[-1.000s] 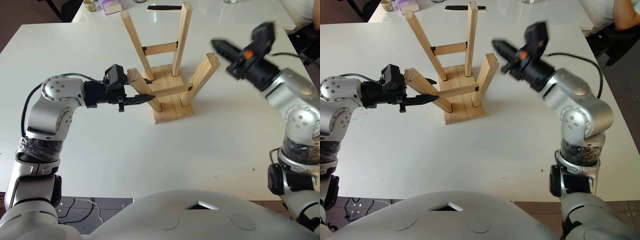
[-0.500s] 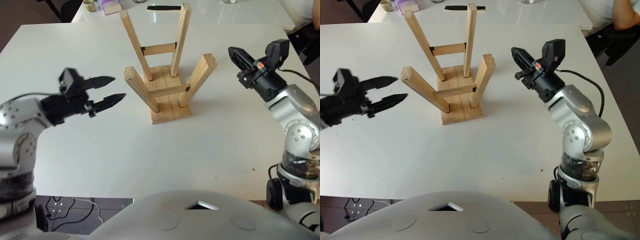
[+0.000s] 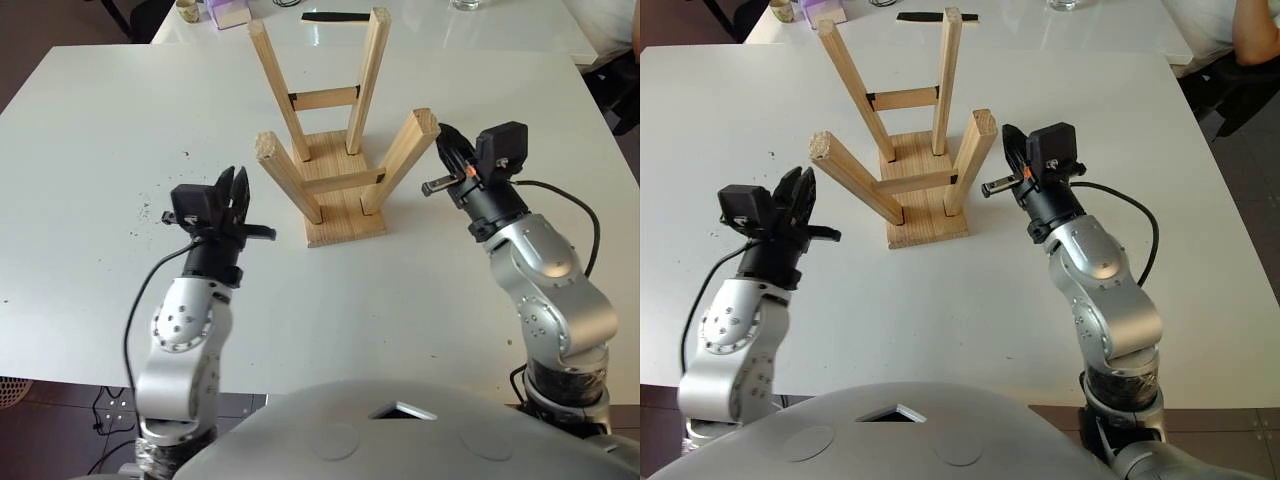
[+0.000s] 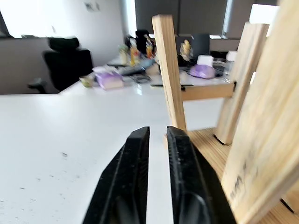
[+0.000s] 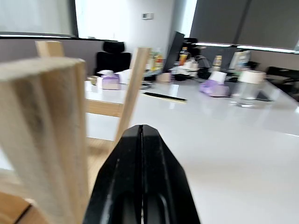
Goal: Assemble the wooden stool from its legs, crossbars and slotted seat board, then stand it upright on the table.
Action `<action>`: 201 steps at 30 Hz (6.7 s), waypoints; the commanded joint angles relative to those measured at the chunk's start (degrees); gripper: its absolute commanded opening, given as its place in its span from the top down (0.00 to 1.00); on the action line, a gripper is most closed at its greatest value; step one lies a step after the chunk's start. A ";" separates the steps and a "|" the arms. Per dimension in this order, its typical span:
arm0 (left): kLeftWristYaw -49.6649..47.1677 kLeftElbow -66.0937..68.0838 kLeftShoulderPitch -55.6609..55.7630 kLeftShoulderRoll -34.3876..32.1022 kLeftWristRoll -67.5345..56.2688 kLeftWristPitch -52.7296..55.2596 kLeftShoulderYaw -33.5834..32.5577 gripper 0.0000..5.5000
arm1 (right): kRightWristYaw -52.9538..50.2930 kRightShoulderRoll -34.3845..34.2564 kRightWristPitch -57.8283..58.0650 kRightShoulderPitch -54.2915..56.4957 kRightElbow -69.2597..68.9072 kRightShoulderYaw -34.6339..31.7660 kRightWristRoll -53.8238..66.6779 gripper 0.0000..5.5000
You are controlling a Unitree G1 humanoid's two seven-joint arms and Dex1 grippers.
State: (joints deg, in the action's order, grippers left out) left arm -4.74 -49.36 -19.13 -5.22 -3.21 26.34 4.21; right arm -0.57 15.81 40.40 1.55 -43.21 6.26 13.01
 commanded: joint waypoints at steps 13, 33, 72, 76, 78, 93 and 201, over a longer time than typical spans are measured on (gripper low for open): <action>6.76 -1.68 3.91 2.15 9.37 3.33 21.18 0.99 | 4.09 -3.47 4.20 4.17 -6.93 14.24 -5.34 1.00; 0.14 -8.29 17.87 3.29 7.02 16.98 -13.73 0.99 | 7.22 -1.37 6.84 15.58 -3.29 -11.68 1.07 1.00; 0.07 6.65 44.94 4.93 -43.54 17.66 -34.33 0.99 | 10.80 -5.53 7.16 37.72 21.81 -20.21 33.14 1.00; 10.41 14.40 36.32 -4.61 -54.84 18.72 -41.21 0.99 | 23.62 5.24 2.15 34.02 32.37 -14.51 24.37 1.00; 22.96 17.92 22.55 -10.04 -51.66 18.42 -38.77 0.99 | 31.48 8.20 -2.68 30.98 39.90 -8.96 19.42 1.00; 46.42 23.50 -1.39 -14.91 -32.24 3.43 -13.13 0.99 | 73.88 13.28 -27.29 38.20 72.07 5.13 5.60 1.00; 28.80 25.27 1.30 -19.15 -25.16 10.72 -5.68 0.99 | 60.45 28.61 -19.81 0.74 38.40 5.47 3.11 1.00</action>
State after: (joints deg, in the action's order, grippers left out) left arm 23.98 -28.86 -18.51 -23.27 -30.43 37.20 -0.16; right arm 61.97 46.35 19.13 0.77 -4.18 12.00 16.82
